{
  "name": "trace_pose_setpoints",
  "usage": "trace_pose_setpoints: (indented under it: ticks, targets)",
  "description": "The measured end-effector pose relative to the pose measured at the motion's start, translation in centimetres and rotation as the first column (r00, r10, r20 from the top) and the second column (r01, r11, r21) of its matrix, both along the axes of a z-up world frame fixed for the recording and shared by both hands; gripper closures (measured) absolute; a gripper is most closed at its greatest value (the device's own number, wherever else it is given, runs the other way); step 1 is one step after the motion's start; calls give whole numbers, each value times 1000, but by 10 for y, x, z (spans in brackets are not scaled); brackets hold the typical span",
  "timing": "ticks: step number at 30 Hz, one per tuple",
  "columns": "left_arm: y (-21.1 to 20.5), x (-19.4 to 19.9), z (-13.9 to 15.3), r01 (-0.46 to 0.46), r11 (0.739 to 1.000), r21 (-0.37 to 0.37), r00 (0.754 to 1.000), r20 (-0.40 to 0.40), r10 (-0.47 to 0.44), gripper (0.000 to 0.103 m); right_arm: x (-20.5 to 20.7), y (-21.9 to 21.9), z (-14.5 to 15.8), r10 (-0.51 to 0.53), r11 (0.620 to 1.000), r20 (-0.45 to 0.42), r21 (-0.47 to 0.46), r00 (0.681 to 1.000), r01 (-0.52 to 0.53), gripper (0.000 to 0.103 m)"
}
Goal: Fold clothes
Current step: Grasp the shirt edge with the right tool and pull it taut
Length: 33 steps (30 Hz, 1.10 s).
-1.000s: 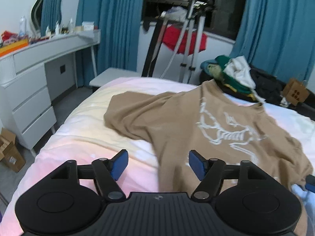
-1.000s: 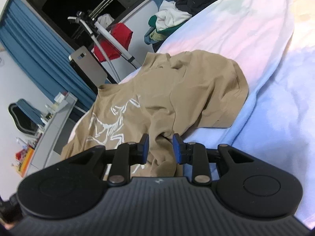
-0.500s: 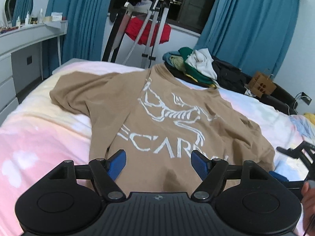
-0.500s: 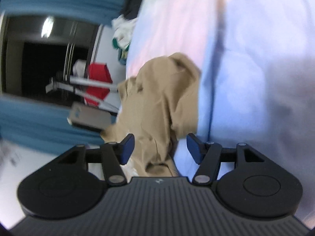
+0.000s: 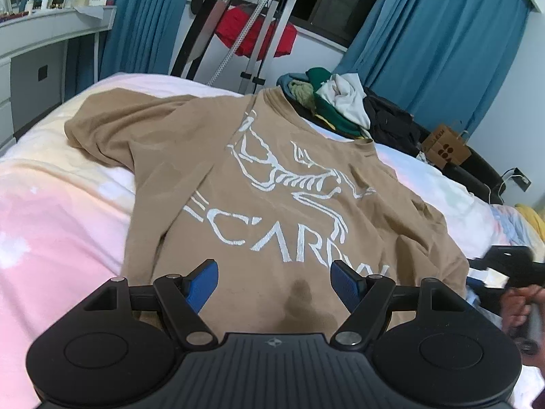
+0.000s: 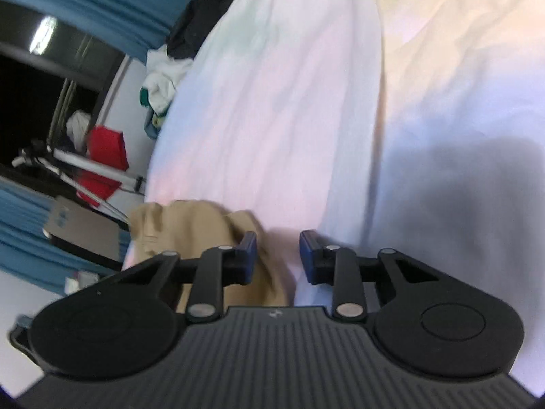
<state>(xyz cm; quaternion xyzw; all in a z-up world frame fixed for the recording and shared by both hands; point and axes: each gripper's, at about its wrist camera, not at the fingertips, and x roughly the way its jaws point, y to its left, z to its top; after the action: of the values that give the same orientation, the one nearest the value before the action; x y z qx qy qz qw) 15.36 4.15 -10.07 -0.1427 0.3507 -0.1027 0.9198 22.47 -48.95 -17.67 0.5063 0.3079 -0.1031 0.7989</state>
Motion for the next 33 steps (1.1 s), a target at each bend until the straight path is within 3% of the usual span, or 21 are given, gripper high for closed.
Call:
trace_pose_setpoints:
  ticks: [3, 4, 6, 8, 12, 15, 18, 22, 25, 29, 33]
  targets:
    - [-1, 4, -3, 9, 1000, -15, 1000, -9, -9, 28, 20, 11, -4, 95, 992, 9, -90, 995, -94, 73]
    - [-1, 5, -4, 12, 1000, -18, 1000, -12, -12, 28, 26, 16, 0, 125, 983, 8, -138, 992, -123, 77]
    - [-2, 7, -7, 16, 1000, -22, 1000, -19, -17, 28, 33, 14, 9, 140, 978, 47, -166, 989, -130, 100]
    - [-3, 9, -9, 16, 1000, -23, 999, -28, -16, 28, 40, 13, 19, 155, 972, 86, -193, 984, -136, 100]
    - [-5, 11, -10, 17, 1000, -22, 999, -28, -17, 28, 44, -10, 40, 50, 965, 152, -262, 987, -9, 100]
    - [-8, 13, -9, 17, 1000, -15, 1000, -16, -18, 28, 40, -33, 50, -46, 924, 214, -363, 976, 123, 100]
    - [-10, 16, -11, 20, 1000, -10, 1000, -16, -20, 28, 50, -52, 38, -84, 930, 220, -332, 972, 155, 100]
    - [-13, 20, -14, 15, 1000, 17, 1000, -19, -14, 28, 45, -64, 18, -209, 925, 178, -283, 962, 253, 97]
    - [-12, 21, -14, 7, 1000, 24, 1000, -15, -6, 28, 34, -74, 16, -200, 951, 140, -210, 970, 227, 97]
    - [-11, 19, -12, -4, 999, 36, 1000, -16, 5, 28, 20, -40, 21, -112, 988, 68, -96, 991, 119, 96]
    - [-8, 16, -8, -24, 998, 66, 999, -24, 26, 28, 6, -6, 27, -14, 1000, 6, 27, 1000, 14, 95]
